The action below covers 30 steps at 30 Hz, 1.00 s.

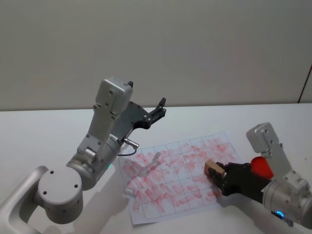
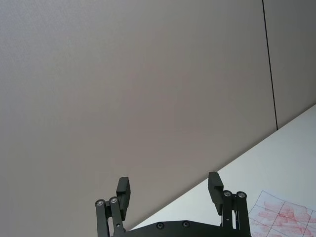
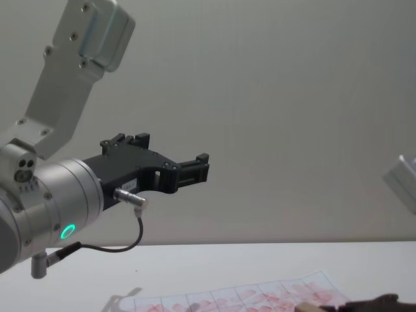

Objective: Use the one hand to pick up the stamp and affix it onto the A4 paper.

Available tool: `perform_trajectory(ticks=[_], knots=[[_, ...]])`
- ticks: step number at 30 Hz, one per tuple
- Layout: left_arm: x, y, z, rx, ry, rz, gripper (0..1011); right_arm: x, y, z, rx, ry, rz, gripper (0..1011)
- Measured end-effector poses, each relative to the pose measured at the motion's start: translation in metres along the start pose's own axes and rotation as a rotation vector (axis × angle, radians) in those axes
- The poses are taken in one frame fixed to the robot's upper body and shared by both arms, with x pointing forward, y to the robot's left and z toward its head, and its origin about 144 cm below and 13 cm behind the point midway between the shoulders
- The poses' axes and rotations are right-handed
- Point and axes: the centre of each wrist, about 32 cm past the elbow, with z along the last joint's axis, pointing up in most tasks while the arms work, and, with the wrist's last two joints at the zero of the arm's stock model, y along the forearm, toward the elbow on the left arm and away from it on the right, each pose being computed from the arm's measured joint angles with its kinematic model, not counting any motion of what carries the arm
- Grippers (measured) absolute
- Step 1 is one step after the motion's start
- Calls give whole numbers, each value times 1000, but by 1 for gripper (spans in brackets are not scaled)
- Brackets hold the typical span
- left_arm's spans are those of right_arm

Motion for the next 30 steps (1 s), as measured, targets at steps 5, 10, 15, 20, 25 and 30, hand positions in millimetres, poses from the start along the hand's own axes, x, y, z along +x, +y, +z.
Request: perform_trajectory(ticks=[5, 10, 15, 20, 25, 30], knots=[[0, 0, 0, 0, 0, 0, 1001, 1, 0, 3, 33, -24, -19, 217], [0, 0, 0, 0, 0, 0, 1001, 1, -2, 8, 83, -56, -50, 217], [0, 0, 0, 0, 0, 0, 1001, 1, -7, 14, 133, -86, -100, 217], [0, 0, 0, 0, 0, 0, 1001, 0, -15, 15, 158, -99, -154, 217], [0, 0, 0, 0, 0, 0, 1001, -2, -25, 15, 163, -92, -220, 217], [0, 0, 0, 0, 0, 0, 1001, -4, -36, 12, 143, -67, -273, 217]])
